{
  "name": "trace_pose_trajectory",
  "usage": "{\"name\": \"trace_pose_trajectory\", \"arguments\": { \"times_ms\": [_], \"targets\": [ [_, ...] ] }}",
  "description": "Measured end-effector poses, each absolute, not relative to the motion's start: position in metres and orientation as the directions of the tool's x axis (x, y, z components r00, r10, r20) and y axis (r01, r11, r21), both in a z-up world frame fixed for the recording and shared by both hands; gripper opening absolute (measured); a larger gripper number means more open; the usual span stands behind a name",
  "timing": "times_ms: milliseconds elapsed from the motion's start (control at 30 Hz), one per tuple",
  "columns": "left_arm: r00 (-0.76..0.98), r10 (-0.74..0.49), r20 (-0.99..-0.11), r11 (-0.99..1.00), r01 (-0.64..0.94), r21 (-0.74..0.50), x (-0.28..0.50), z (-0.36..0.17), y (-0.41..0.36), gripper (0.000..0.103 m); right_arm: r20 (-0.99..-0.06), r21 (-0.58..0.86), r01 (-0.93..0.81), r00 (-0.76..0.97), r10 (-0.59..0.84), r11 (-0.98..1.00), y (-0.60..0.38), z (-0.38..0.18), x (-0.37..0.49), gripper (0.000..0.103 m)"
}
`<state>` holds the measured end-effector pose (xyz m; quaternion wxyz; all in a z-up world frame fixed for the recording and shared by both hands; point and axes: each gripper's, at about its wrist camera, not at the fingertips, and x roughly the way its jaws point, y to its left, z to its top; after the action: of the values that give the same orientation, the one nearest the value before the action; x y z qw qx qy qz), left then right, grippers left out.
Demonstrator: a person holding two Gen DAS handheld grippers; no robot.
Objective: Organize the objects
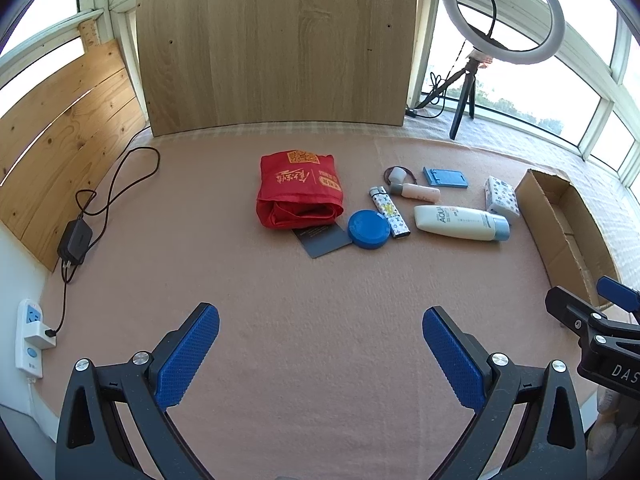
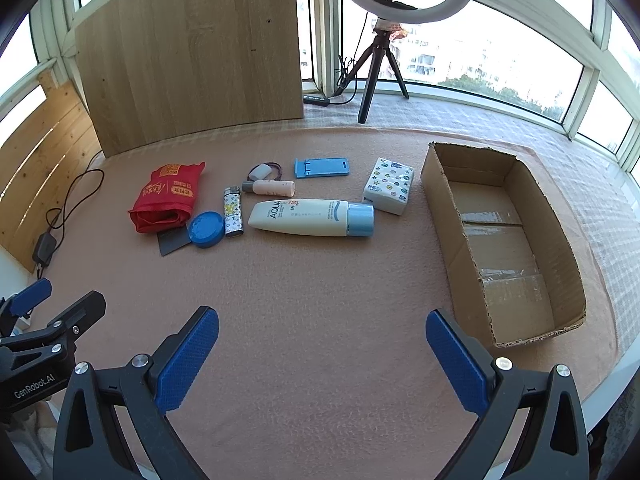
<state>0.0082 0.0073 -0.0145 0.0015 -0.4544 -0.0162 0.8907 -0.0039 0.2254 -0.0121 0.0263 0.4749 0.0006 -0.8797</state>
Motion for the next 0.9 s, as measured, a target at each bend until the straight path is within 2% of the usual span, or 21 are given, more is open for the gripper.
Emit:
{"name": "trace_pose_trajectory", "arguments": {
  "times_ms": [900],
  "targets": [
    [-0.594,0.015,-0.804,-0.999,0.014,-0.029,-0.008,-0.010,0.011,0.103,-0.824,0.044,0.060,-0.562,-0.070,-0.997,0.228,-0.012,-0.015,0.102]
  ]
}}
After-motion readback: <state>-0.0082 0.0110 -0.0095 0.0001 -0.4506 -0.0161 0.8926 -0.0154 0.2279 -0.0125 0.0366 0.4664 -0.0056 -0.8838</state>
